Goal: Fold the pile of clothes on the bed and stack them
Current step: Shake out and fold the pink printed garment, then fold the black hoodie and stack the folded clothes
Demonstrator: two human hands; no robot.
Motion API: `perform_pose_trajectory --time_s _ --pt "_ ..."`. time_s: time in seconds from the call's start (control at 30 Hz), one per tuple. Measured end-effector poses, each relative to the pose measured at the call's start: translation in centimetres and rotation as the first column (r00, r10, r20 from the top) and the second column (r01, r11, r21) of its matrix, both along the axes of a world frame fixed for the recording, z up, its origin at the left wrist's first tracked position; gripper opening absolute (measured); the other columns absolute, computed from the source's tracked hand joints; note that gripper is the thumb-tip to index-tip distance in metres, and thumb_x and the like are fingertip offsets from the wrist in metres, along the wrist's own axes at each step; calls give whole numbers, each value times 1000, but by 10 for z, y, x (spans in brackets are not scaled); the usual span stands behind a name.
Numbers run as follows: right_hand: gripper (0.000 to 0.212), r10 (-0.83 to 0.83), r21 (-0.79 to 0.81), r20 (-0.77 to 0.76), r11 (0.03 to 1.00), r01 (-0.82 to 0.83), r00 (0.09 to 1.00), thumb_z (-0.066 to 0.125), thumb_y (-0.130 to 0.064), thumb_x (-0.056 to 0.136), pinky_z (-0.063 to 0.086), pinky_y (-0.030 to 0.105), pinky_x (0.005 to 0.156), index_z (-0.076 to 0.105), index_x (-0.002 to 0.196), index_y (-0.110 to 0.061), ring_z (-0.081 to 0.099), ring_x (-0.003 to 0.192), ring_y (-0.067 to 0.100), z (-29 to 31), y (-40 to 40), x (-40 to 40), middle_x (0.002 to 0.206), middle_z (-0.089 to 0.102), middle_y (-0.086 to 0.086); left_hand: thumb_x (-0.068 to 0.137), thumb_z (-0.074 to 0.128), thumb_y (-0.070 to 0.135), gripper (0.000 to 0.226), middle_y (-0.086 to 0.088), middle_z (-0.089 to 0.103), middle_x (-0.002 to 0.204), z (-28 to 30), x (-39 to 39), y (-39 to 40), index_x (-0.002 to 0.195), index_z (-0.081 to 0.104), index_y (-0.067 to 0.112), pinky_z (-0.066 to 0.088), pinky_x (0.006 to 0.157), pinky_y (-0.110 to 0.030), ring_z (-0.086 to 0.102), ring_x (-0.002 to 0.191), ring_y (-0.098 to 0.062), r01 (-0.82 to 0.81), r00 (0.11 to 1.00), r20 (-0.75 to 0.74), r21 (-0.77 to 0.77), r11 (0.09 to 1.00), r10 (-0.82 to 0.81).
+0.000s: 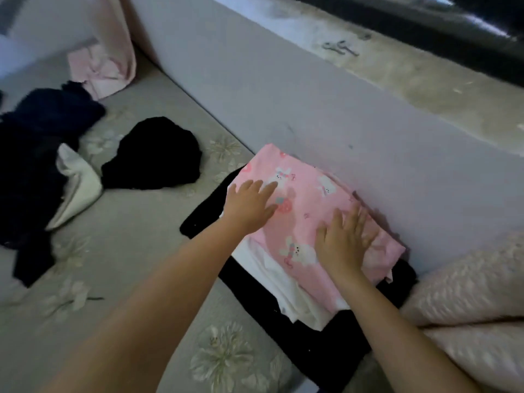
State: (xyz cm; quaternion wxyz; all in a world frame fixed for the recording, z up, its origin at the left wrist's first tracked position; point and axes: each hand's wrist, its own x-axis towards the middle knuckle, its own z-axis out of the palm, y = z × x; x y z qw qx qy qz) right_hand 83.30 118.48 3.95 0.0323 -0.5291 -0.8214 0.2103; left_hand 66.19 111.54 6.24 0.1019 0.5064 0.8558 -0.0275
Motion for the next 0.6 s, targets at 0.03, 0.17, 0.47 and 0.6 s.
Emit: perform_pose_trajectory --time_s 0.03,0.17,0.47,0.6 --pt "48 71 6 0 997 -71 997 35 -31 96 -1 55 111 34 139 -9 -5 143 30 5 -6 -5 155 1 16 96 33 42 53 -2 24 151 6 3 -15 145 17 30 17 109 -47 18 140 -23 -20 999 -30 -12 1000 19" --pt "51 467 44 84 881 -472 880 33 -37 96 4 51 112 28 143 -18 4 141 34 19 -42 -35 155 9 10 96 36 36 48 -4 32 145 26 16 -81 142 28 28 24 103 -41 24 135 -24 -221 972 -72 42 974 223" --pt "58 926 103 181 318 -943 332 42 -44 92 19 48 109 31 140 -13 14 140 32 76 -229 -99 151 22 13 97 36 27 50 -3 16 154 62 77 -335 145 22 28 11 113 -47 7 142 -27 -794 608 -22 -28 607 794" --pt "58 973 97 190 117 -988 134 41 -42 93 20 47 110 29 141 -12 13 141 32 93 -345 -104 152 21 12 97 34 35 48 -3 16 154 75 123 -461 144 24 28 14 112 -46 8 142 -26 -916 400 -59 -26 399 915"
